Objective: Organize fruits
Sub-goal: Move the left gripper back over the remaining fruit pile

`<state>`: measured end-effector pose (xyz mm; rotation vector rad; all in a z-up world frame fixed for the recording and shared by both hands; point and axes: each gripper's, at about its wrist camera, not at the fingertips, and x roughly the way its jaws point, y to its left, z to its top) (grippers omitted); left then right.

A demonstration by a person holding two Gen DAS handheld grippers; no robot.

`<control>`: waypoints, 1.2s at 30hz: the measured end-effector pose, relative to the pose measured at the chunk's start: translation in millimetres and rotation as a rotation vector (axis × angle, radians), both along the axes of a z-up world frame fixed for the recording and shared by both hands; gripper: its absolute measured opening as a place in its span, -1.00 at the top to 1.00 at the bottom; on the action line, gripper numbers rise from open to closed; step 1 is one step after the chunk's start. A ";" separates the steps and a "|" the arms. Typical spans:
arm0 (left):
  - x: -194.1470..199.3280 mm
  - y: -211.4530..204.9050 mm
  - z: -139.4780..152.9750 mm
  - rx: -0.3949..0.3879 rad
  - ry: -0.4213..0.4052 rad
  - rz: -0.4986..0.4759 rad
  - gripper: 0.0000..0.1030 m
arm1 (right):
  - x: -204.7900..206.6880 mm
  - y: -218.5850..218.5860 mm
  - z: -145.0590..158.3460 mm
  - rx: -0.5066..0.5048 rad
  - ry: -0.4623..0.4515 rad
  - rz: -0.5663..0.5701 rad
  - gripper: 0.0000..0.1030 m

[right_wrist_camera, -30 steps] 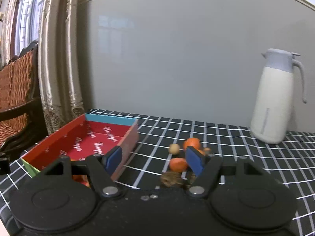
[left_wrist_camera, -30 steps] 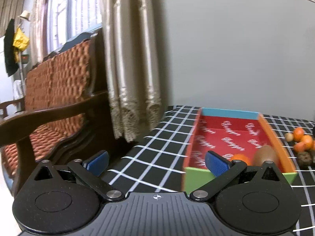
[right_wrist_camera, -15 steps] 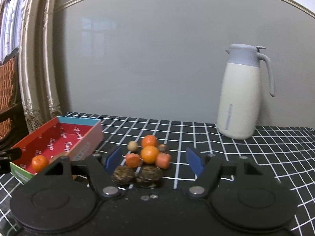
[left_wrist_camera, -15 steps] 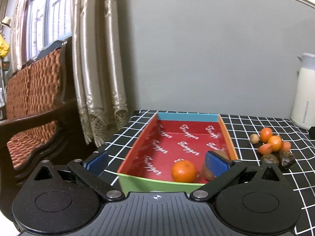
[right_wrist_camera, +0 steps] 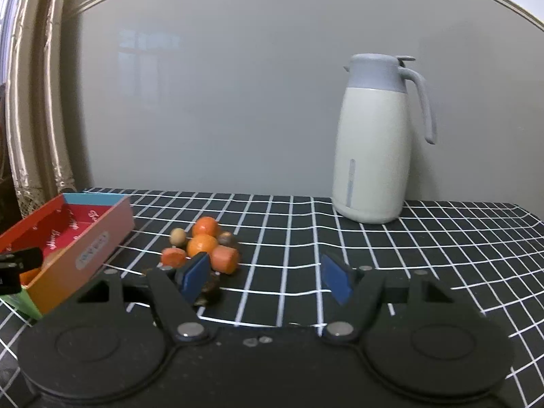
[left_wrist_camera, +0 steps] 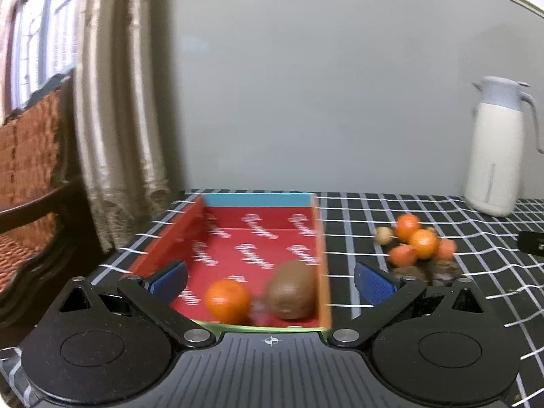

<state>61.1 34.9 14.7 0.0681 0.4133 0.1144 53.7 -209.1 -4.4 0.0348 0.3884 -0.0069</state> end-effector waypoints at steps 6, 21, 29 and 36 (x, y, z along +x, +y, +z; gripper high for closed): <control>9.1 -32.3 -8.1 -0.031 0.029 -0.073 -1.00 | -0.9 -19.9 -4.5 0.006 0.008 -0.030 -0.38; 25.8 -96.3 -24.8 -0.003 0.081 -0.193 -1.00 | -4.4 -51.2 -9.2 0.008 0.020 -0.065 -0.38; 33.0 -116.5 -35.6 -0.052 0.100 -0.233 -1.00 | -5.9 -63.1 -10.8 0.010 0.024 -0.081 -0.38; 42.1 -137.4 -45.6 -0.010 0.130 -0.203 -1.00 | -2.3 -77.2 -14.0 0.016 0.039 -0.117 -0.39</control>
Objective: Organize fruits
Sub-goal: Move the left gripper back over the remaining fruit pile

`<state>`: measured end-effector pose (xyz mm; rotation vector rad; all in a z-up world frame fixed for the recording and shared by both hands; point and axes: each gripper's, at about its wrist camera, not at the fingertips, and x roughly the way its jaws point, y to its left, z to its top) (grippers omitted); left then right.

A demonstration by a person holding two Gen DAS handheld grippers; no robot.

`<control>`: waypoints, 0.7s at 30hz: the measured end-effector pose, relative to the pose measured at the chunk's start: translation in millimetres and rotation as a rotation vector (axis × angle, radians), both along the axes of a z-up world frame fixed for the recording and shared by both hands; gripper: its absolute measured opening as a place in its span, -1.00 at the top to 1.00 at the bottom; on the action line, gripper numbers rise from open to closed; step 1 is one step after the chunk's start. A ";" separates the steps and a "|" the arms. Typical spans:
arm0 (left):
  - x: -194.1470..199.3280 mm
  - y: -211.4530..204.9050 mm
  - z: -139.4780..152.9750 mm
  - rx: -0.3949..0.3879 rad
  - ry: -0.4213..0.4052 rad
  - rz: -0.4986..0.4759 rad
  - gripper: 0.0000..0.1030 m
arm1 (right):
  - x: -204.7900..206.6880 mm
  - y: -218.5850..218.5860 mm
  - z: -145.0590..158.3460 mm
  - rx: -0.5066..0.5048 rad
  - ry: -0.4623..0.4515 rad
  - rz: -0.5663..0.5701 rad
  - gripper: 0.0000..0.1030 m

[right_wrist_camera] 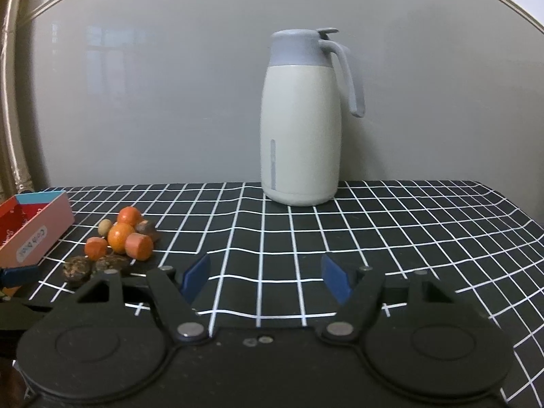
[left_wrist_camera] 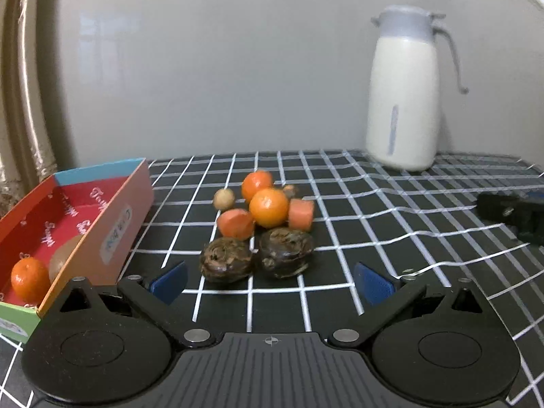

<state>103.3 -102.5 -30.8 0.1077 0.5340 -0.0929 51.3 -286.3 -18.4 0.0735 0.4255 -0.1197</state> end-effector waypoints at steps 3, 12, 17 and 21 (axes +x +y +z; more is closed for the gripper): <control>6.5 3.9 -3.1 0.006 0.008 0.030 -1.00 | 2.7 -2.7 -1.6 0.003 0.005 -0.007 -0.39; 11.6 18.9 -0.3 -0.056 0.001 0.020 -0.99 | 10.6 3.7 -2.8 -0.011 0.008 0.005 -0.42; 12.8 7.6 -1.1 -0.056 -0.001 -0.011 -0.99 | 12.0 -0.7 -5.3 -0.019 0.020 -0.006 -0.42; 22.1 16.9 2.3 -0.072 -0.021 0.038 -0.99 | 13.8 -6.2 -7.0 -0.013 0.023 -0.023 -0.42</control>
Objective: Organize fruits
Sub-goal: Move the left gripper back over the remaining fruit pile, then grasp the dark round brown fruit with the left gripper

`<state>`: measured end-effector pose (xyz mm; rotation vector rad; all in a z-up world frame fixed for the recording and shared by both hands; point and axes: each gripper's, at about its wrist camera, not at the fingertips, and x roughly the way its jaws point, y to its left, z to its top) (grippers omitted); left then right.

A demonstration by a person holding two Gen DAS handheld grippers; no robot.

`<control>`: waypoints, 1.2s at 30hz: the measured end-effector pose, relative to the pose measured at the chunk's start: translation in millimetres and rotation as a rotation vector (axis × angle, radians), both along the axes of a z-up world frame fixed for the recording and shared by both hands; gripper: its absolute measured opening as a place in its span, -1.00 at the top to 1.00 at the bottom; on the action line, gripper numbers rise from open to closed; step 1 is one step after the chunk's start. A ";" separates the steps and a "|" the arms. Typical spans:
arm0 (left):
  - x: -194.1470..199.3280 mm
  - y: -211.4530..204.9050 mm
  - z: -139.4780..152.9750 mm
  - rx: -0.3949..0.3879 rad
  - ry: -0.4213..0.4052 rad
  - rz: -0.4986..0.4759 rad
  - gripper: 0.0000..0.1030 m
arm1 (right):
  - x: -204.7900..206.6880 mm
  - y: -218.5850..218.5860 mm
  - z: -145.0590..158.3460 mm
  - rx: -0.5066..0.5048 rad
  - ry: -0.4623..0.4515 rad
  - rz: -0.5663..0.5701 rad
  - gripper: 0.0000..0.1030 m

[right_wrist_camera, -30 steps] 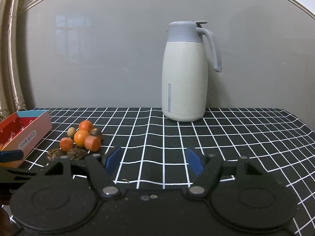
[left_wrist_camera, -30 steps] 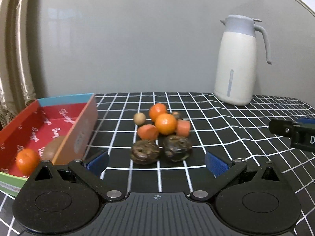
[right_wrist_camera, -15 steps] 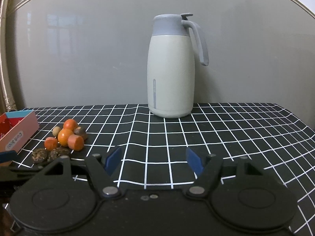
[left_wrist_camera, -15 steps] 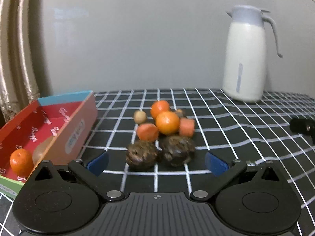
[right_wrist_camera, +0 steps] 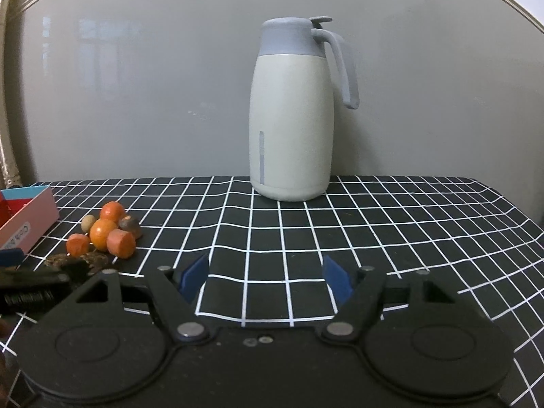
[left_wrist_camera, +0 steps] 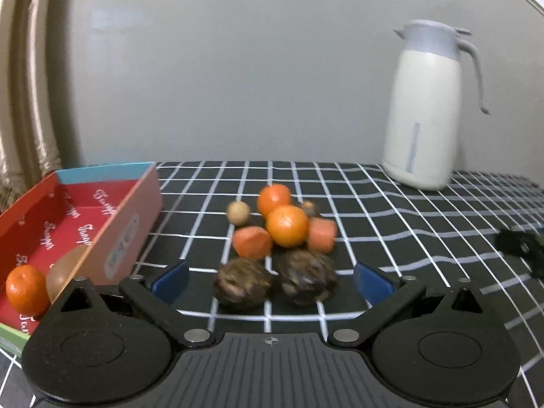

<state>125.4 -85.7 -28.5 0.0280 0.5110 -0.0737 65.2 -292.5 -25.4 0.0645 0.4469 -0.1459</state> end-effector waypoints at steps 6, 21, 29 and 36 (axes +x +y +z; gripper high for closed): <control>7.8 4.2 6.3 -0.004 -0.043 0.023 -0.89 | 12.7 6.6 -0.2 0.002 -0.010 0.000 -0.44; 11.5 0.5 4.8 0.007 0.021 -0.052 -0.55 | 38.7 13.5 -3.2 0.013 -0.009 0.008 -0.51; -3.8 -16.7 3.4 0.023 0.038 -0.107 -0.47 | 29.5 9.4 0.3 0.017 -0.024 -0.005 -0.56; -15.0 -31.1 2.7 0.031 0.060 -0.165 -0.41 | 29.9 6.2 0.5 0.020 -0.019 -0.006 -0.57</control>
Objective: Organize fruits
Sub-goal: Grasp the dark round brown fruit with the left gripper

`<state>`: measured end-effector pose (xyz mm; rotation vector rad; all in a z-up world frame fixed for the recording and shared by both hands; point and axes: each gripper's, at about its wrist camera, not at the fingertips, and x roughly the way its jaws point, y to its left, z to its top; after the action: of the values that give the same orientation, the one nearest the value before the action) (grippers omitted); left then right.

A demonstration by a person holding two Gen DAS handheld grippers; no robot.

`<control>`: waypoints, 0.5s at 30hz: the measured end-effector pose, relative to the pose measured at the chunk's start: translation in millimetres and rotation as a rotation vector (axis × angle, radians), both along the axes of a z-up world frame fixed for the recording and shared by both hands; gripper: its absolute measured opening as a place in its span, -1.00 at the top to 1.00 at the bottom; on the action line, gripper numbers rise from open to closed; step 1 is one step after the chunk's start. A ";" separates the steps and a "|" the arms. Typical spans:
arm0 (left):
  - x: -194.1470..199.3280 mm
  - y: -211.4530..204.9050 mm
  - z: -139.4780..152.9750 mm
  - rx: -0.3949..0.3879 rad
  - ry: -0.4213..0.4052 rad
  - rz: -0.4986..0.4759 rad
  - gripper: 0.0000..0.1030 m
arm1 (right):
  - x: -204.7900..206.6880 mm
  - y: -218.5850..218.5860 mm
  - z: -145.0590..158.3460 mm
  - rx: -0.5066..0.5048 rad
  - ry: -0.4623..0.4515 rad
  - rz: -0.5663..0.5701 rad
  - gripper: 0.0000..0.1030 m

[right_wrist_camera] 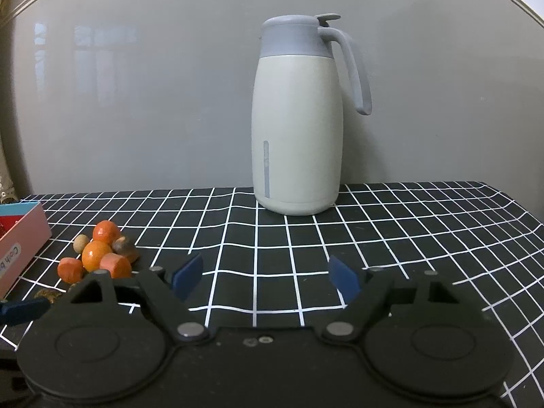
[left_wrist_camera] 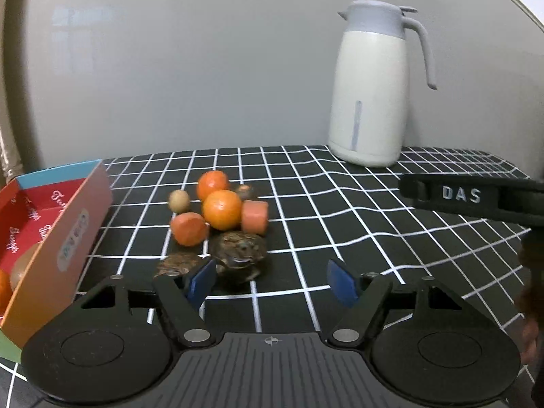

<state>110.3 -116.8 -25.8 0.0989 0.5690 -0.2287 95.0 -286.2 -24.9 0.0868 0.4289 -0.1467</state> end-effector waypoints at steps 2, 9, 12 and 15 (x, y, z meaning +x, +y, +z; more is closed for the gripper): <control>6.4 -2.6 -5.8 0.022 0.022 0.012 -0.41 | -0.6 0.5 0.3 0.002 -0.001 0.003 -0.57; 43.5 8.8 -13.7 0.025 0.039 0.104 -0.37 | -2.1 -3.1 -0.8 0.004 0.004 -0.010 -0.59; 44.0 7.9 -17.8 0.025 0.053 0.094 0.06 | -0.9 -3.7 -1.5 0.001 0.008 -0.014 -0.59; 41.4 4.4 -18.2 0.042 0.045 0.094 0.10 | 0.2 -2.4 -1.6 0.002 0.011 -0.010 -0.59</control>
<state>151.8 -112.4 -44.0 0.1078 0.6223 -0.1281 95.2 -288.7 -26.5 0.0899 0.4398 -0.1572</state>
